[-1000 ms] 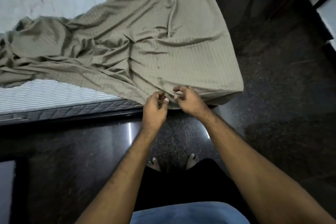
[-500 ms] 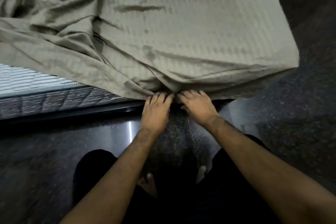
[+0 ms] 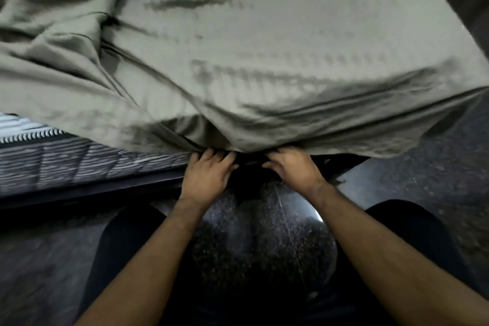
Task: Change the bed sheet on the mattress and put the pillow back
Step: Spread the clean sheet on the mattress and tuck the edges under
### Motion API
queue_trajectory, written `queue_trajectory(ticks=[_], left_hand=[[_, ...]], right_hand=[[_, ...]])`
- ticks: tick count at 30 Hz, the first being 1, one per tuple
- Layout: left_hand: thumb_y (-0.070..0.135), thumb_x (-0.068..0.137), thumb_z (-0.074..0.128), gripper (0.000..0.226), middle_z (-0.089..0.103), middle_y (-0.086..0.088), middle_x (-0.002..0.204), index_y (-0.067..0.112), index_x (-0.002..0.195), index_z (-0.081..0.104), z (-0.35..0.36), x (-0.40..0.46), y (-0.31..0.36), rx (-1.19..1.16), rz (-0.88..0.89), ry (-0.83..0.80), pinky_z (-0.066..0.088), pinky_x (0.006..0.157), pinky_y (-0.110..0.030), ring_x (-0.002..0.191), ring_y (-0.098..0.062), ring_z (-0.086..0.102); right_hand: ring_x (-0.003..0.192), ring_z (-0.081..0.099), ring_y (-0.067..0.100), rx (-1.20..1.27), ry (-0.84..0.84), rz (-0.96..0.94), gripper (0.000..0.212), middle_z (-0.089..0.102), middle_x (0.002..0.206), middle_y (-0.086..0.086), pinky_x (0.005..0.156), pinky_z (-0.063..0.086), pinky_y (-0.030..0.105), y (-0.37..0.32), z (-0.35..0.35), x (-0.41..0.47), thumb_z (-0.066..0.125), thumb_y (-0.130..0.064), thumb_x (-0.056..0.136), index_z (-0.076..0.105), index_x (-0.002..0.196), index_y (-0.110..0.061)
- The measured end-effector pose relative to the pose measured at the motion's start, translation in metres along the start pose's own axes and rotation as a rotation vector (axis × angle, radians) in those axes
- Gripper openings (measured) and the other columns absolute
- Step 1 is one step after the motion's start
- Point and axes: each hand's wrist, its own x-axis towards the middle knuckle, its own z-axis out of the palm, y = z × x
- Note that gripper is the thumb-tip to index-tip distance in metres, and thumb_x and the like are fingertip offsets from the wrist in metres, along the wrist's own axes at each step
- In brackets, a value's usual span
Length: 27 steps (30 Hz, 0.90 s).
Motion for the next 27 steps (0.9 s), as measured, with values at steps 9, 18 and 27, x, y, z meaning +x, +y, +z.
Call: queue_trajectory(ticks=[9, 18, 27], left_hand=[[0.027, 0.088, 0.074, 0.031, 0.066, -0.003, 0.078, 0.029, 0.112, 0.056, 0.012, 0.012, 0.023, 0.052, -0.057, 0.27, 0.038, 0.061, -0.039, 0.071, -0.032, 0.057], [0.03, 0.082, 0.078, 0.021, 0.055, -0.003, 0.097, 0.029, 0.103, 0.073, 0.003, 0.009, 0.019, 0.162, 0.001, 0.313, 0.035, 0.063, -0.04, 0.087, -0.026, 0.05], [0.025, 0.088, 0.058, 0.007, 0.058, -0.007, 0.063, 0.018, 0.086, 0.06, -0.014, -0.001, 0.029, -0.028, 0.052, 0.198, 0.045, 0.065, -0.04, 0.06, -0.031, 0.063]], right_hand=[[0.08, 0.066, 0.04, 0.03, 0.065, 0.002, 0.012, 0.066, 0.086, 0.018, 0.065, 0.057, 0.045, 0.008, 0.005, 0.002, 0.07, -0.016, 0.088, 0.068, 0.097, -0.008], [0.081, 0.06, 0.033, -0.334, 0.194, 0.024, 0.011, 0.06, 0.082, 0.008, 0.072, 0.041, 0.041, 0.024, -0.013, -0.019, 0.061, -0.013, 0.08, 0.066, 0.089, -0.016], [0.078, 0.047, 0.009, 0.408, -0.259, 0.021, 0.022, 0.05, 0.082, -0.015, 0.073, 0.04, 0.031, -0.005, -0.019, -0.04, 0.046, -0.008, 0.097, 0.045, 0.096, -0.03]])
